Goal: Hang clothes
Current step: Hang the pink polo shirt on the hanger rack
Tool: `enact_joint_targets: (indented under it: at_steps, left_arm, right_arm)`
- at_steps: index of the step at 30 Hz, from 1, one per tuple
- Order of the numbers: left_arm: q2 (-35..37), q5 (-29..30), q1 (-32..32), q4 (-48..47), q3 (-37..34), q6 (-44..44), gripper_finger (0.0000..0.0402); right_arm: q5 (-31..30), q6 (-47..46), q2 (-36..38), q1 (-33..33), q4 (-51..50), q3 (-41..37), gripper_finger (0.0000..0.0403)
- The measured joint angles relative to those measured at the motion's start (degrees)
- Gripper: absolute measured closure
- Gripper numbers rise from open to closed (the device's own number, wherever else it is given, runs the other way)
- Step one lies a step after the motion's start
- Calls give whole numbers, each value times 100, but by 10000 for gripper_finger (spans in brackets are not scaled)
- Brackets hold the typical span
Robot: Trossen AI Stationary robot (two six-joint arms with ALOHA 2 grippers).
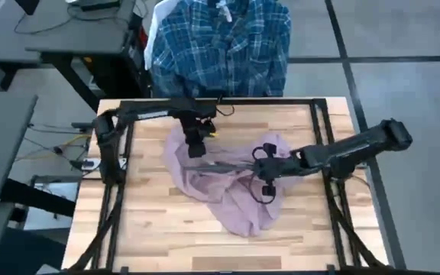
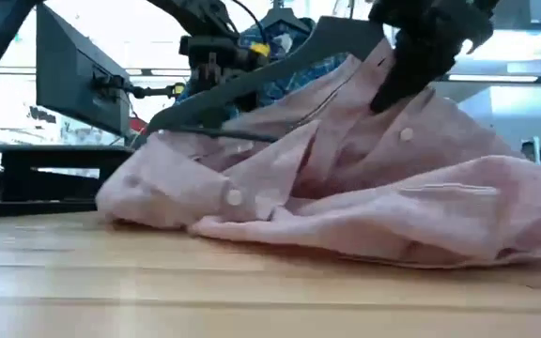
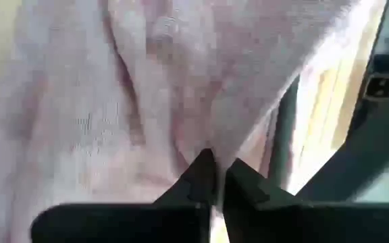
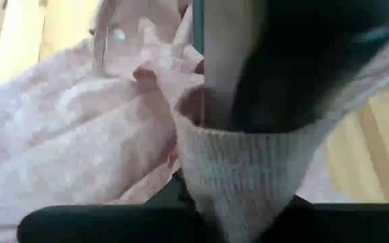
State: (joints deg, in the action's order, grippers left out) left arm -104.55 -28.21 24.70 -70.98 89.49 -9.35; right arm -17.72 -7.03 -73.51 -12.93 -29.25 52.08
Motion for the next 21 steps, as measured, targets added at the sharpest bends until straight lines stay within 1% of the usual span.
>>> enact_joint_targets:
  at_steps: [3,4,6,9,11,13,16,18,19,20,21]
  left_arm:
    - [218,141,8,-173,0,107,401]
    - [282,274,12,-259,-3,113,401]
    - [396,798,33,-553,-22,130,401]
    - [444,1072,101,-752,-18,153,401]
    - [433,1047,118,-1026,-22,152,401]
    - [442,997,118,-973,-26,185,401]
    - [442,569,56,-378,-22,469,401]
    - [446,230,-118,189,-17,814,401]
    - [459,162,-230,314,-17,957,401]
    - [469,211,-349,337,-17,1075,401]
    - [480,449,-453,267,-17,1209,401]
  right_arm:
    - [17,2,136,2,-348,2,385]
    - [42,0,171,-10,-454,0,385]
    - [134,39,302,-100,-711,-27,385]
    - [186,64,500,-219,-685,-14,385]
    - [30,-133,651,-248,-928,-19,385]
    - [-100,-175,749,-241,-913,-22,385]
    - [-179,-130,904,-214,-824,-22,385]
    - [-175,-109,948,-177,-873,-22,385]
    - [-173,-138,974,-170,-955,-22,385]
    - [-179,-182,984,-169,-1070,-22,385]
    - [-197,-230,1012,-162,-1155,-22,385]
